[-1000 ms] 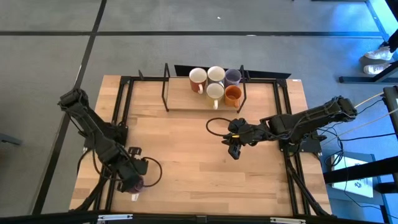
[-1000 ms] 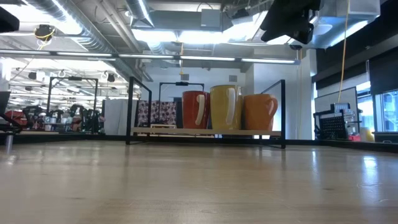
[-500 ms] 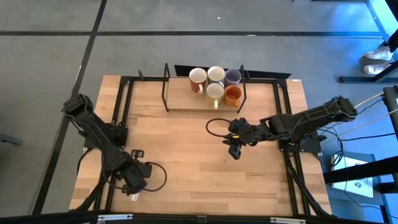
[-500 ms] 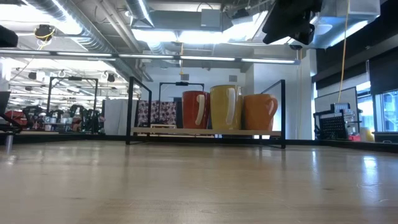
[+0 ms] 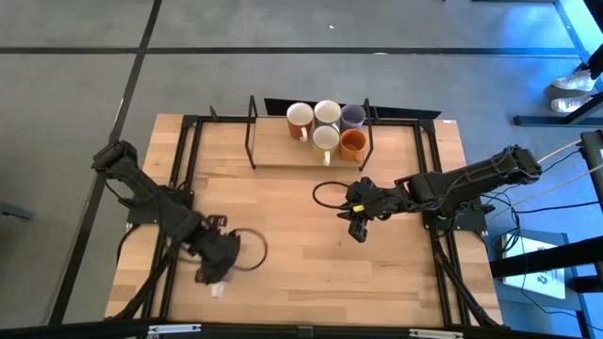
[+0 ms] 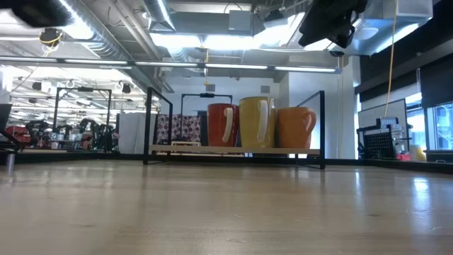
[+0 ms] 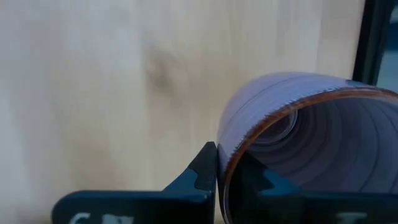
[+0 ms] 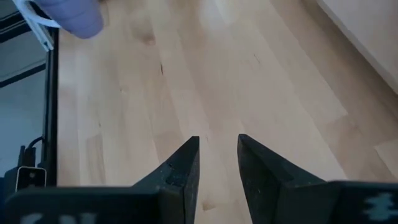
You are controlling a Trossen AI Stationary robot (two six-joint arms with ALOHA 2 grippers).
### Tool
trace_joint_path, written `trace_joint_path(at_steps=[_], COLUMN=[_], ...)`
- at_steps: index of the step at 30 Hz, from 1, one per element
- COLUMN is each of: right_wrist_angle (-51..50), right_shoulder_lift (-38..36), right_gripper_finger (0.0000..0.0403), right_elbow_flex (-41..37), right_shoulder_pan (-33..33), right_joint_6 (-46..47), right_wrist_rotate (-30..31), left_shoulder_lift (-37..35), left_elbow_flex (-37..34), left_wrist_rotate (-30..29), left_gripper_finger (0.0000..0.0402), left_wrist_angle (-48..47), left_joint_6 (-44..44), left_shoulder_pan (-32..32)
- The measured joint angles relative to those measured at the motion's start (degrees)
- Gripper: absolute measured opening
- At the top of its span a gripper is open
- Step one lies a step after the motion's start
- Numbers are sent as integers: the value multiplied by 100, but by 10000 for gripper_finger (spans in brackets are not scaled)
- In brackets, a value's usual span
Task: Place coffee mugs
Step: Put the purple mug on the shelf aligned with the orange mug
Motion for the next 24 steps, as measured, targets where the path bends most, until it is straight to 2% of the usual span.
trace_joint_path(at_steps=[4,8,14,18,24], right_wrist_angle=[-25,-237,-1080,-1572,-2355], right_shoulder_lift=[-149,-216,-223,-233,-233], right_gripper_finger=[97,97,97,97,97], right_elbow_flex=[5,327,858,955,952], right_shoulder_pan=[-4,-42,-42,-85,-420], right_joint_6=[-183,-367,-976,-1185,-1224], right_wrist_rotate=[7,83,629,1097,1145], left_shoulder_lift=[-3,1,122,439,1304], left_elbow_flex=[603,1234,2027,2598,3577], left_wrist_rotate=[-69,-116,-254,-269,-360], left_gripper_finger=[12,12,12,12,16], left_wrist_angle=[-374,-577,-808,-1000,-1423], left_joint_6=[646,1234,1918,2307,3133], left_shoulder_pan=[835,1785,3175,3993,4897])
